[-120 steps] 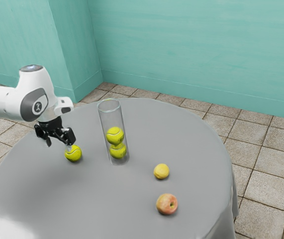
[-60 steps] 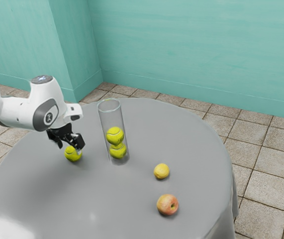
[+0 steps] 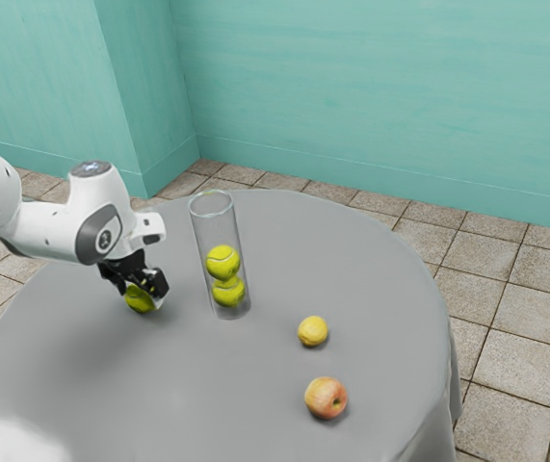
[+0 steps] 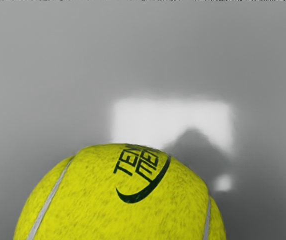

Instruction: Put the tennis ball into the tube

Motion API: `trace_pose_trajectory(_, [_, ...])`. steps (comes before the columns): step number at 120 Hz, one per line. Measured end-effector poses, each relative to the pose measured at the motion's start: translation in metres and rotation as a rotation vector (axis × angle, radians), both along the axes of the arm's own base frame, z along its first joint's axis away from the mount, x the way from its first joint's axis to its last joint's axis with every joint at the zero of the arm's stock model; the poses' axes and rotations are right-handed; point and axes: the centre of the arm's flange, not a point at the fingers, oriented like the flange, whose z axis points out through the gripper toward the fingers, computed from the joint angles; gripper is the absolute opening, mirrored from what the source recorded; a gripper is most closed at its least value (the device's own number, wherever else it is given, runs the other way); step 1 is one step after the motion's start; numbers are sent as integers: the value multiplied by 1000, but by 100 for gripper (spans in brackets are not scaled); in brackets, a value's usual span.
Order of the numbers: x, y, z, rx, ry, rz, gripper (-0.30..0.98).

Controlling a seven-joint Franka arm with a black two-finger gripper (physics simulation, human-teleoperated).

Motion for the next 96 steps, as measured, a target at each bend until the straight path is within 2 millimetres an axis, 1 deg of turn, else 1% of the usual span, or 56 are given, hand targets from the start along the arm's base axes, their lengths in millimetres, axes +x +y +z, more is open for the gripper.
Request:
trace_pose_trajectory(12, [3, 1, -4, -1, 0, -2, 68])
trace_pose_trajectory(27, [3, 1, -6, -1, -2, -4, 57])
trace_pose_trajectory(33, [3, 4, -7, 1, 0, 1, 53])
trace_pose_trajectory(48, [2, 7, -9, 2, 1, 5, 46])
trace_pose_trajectory(69, [2, 8, -8, 4, -1, 3, 42])
trace_pose_trajectory(86, [2, 7, -2, 8, -10, 2, 41])
trace_pose_trajectory(90, [2, 7, 1, 9, -15, 2, 40])
trace_pose_trajectory(96, [2, 7, 12, 12, -29, 2, 40])
